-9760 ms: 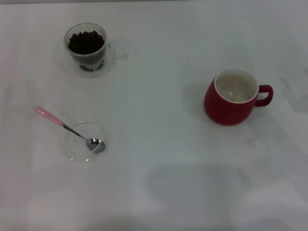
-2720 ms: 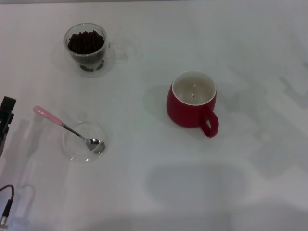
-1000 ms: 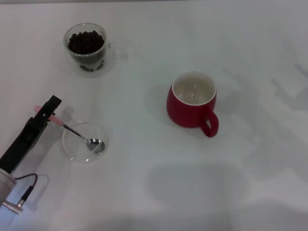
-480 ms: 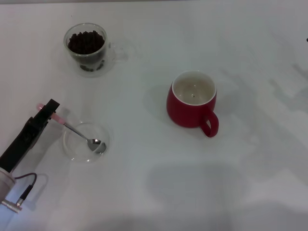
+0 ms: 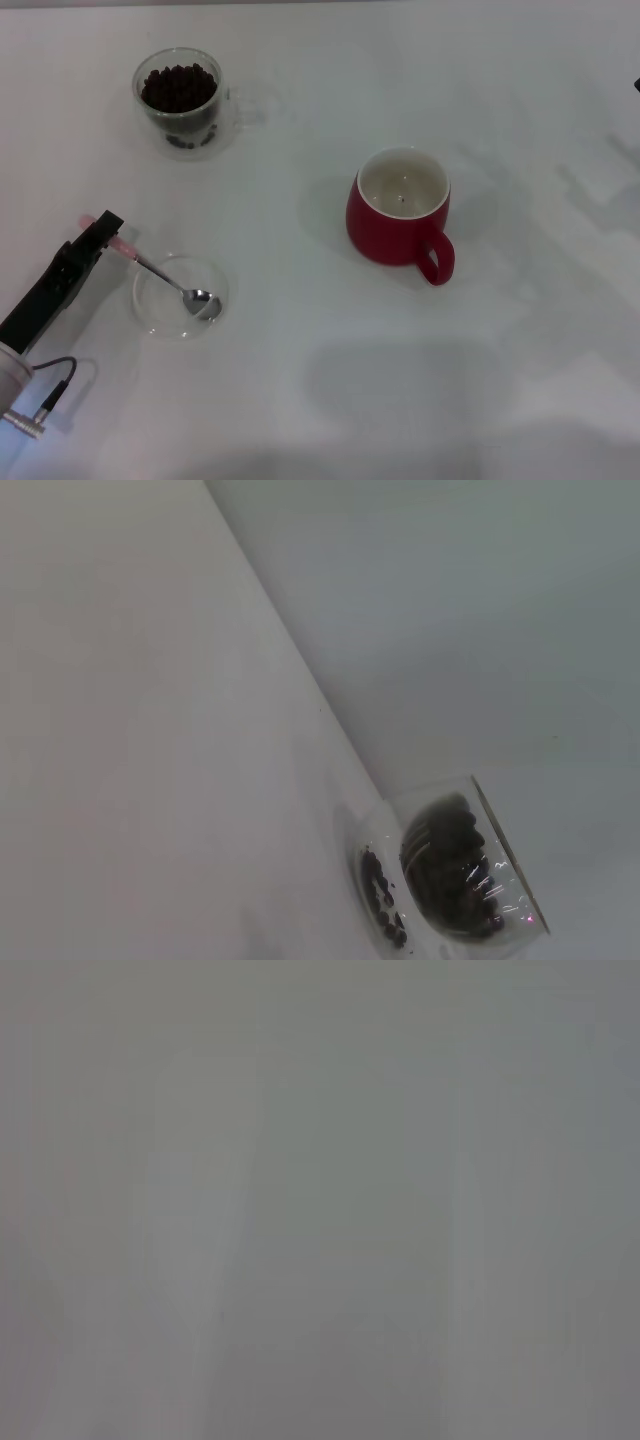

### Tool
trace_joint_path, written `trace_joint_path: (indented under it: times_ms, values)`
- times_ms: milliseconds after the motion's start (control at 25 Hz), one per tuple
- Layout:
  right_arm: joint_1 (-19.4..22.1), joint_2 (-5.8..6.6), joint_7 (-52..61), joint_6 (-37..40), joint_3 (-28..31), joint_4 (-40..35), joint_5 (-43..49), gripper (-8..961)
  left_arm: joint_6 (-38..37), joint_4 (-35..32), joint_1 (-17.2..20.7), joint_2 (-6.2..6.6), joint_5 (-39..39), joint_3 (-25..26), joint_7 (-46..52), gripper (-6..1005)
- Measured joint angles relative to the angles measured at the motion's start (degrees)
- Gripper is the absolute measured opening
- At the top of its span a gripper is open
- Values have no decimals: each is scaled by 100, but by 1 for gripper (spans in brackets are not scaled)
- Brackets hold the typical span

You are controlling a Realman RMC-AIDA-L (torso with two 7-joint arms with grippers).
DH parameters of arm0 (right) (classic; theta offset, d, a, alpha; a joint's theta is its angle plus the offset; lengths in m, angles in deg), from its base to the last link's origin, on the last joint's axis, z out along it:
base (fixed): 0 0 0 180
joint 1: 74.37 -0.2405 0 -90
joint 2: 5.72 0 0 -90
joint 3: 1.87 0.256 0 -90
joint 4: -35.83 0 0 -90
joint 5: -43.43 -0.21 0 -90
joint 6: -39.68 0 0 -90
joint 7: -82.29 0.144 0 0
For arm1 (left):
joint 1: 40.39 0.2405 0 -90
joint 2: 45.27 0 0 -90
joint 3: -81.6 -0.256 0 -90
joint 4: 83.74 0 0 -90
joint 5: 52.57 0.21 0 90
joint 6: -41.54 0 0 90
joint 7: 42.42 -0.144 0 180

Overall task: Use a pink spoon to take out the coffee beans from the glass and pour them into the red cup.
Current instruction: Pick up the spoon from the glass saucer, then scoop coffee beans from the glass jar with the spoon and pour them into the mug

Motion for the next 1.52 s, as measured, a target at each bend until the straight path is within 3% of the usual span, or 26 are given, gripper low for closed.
trace_joint_path:
  times_ms: [280, 400, 1520]
  values:
    - [-26, -15, -17, -7, 0, 0, 0, 847, -25, -56, 25, -6, 0, 1, -46, 260]
    - [-32, -15, -20, -26, 0, -7, 0, 847, -41, -78, 44, -12, 0, 1, -48, 130]
    - [4, -126, -168, 176, 117, -18, -10, 847, -1195, -1150, 249, 25, -1, -309, -400, 130]
